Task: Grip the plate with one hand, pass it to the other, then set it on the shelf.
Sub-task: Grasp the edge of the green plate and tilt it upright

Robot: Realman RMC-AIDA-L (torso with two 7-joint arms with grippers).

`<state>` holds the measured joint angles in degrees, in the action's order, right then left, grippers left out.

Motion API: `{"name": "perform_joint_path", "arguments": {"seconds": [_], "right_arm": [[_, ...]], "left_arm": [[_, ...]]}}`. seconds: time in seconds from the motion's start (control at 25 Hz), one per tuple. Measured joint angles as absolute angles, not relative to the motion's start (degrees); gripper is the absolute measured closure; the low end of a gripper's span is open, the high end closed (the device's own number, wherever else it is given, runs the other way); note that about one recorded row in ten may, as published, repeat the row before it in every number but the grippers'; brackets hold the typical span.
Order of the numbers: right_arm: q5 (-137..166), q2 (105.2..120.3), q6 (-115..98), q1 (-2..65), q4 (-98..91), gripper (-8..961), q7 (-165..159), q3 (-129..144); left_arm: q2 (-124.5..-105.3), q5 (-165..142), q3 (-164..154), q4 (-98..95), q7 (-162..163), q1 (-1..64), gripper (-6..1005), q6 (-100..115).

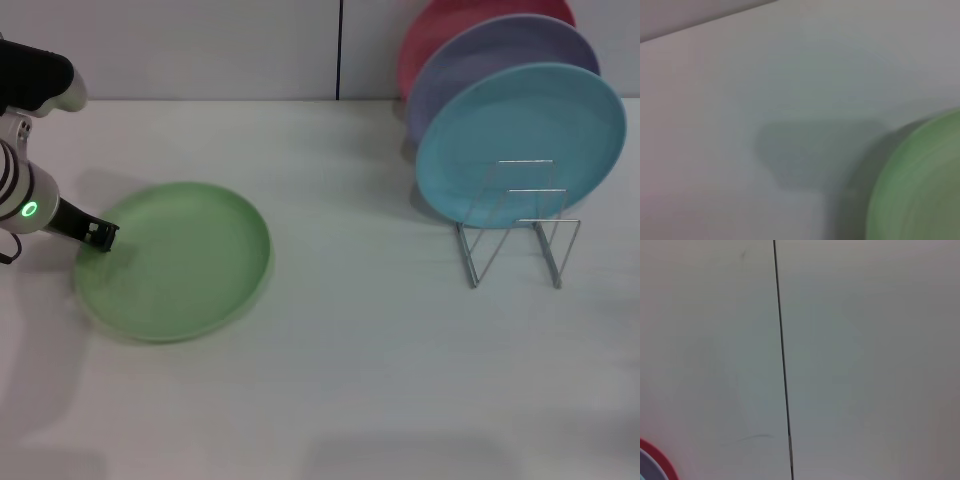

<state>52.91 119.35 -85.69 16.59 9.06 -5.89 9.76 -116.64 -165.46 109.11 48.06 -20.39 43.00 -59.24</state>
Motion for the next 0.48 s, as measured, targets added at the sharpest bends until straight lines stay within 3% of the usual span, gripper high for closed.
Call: {"name": "perform_joint_path", "arguments": {"seconds": [0.2,0.48], "right_arm": [[53.2,119.29,-85.7,16.6,9.0,120,-5.9,9.8],[53.5,119.26,-85.8,16.6,9.0,121,-6.1,9.8]], "left_arm": [[-116.94,-165.5,109.0,47.9,-21.7,43.4,813,-59.6],[-117.17,-165.2,109.1,49.1,-22.0,43.3,823,-60.1]]}}
